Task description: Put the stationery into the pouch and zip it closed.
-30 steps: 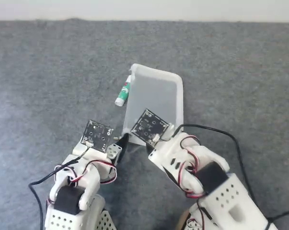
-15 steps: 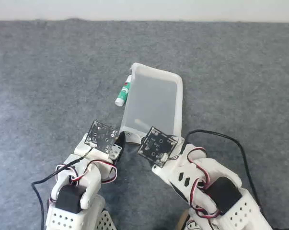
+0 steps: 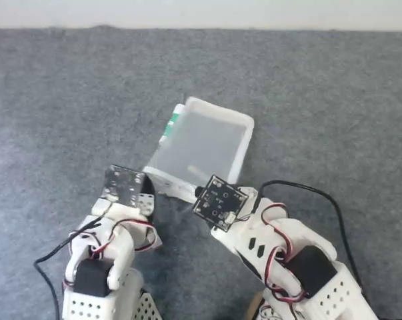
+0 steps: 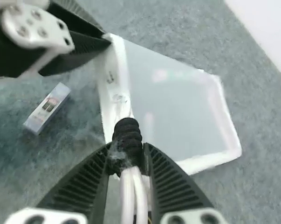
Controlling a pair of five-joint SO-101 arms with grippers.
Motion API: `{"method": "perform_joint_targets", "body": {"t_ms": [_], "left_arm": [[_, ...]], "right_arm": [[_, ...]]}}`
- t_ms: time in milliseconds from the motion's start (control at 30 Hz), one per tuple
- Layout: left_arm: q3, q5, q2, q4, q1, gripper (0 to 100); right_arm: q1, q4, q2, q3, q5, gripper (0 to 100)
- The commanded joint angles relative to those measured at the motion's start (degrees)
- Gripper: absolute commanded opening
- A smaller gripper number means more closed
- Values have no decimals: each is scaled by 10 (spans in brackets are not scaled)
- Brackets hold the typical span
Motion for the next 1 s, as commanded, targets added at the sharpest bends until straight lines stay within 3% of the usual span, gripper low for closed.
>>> {"method": "perform_joint_targets", "body": {"t_ms": [0, 367, 700, 967], "left_arm": [[-41, 22, -11, -18, -40, 10], [-43, 33, -11, -18, -47, 10], [-44, 33, -11, -18, -48, 10], [-51, 49, -11, -18, -91, 10]], "right_arm": [[20, -22, 14, -4, 8, 8], [23, -23, 14, -3, 8, 8], [84, -25, 8, -14, 28, 8], [136, -43, 7, -19, 23, 8]]}}
